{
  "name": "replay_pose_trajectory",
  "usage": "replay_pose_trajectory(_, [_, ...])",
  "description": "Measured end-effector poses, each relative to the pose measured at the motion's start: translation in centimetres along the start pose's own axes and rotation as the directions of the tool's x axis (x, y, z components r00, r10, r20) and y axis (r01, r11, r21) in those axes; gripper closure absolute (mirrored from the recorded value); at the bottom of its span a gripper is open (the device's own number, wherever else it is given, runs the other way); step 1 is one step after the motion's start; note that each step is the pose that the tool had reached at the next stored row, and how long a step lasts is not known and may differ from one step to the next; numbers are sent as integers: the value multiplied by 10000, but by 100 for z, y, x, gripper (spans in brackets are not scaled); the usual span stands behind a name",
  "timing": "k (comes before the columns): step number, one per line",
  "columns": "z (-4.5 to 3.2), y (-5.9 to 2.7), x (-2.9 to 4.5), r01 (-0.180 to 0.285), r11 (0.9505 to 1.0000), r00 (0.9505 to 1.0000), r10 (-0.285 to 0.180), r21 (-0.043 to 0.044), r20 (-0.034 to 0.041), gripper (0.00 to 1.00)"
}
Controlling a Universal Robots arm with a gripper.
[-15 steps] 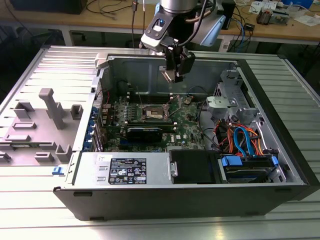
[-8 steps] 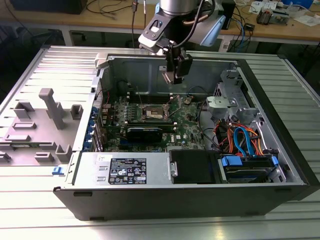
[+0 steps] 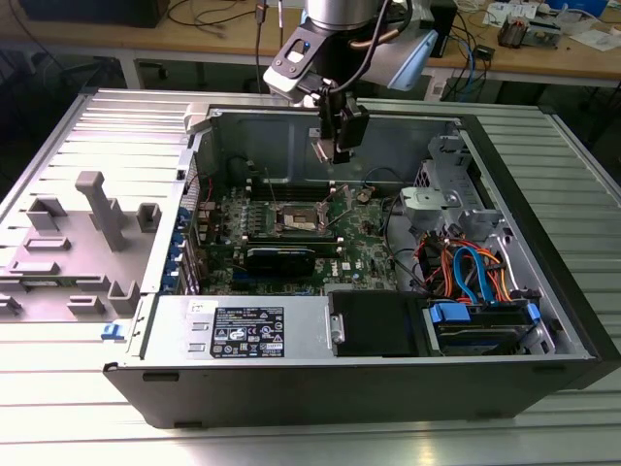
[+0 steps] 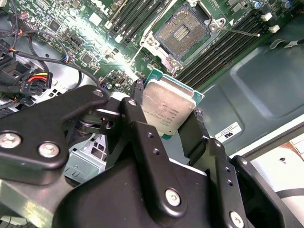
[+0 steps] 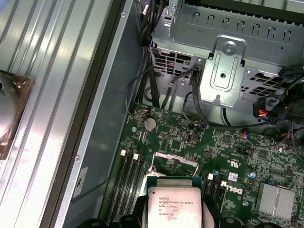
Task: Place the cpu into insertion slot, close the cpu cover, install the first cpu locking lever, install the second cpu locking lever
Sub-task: 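Place the cpu into insertion slot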
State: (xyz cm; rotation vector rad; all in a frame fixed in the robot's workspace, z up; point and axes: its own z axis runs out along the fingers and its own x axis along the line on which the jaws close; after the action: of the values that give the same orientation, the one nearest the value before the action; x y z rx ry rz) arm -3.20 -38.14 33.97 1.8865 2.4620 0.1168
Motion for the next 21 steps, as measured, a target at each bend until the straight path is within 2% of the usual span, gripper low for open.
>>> replay_pose_trajectory(11, [1, 0, 0, -29, 10000, 10000, 29, -1, 3, 45])
replay_pose_trajectory(16, [15, -2, -2, -433, 9991, 9991, 433, -7, 36, 45])
replay_pose_trajectory(21, [37, -8, -14, -529, 9986, 9986, 529, -8, 43, 45])
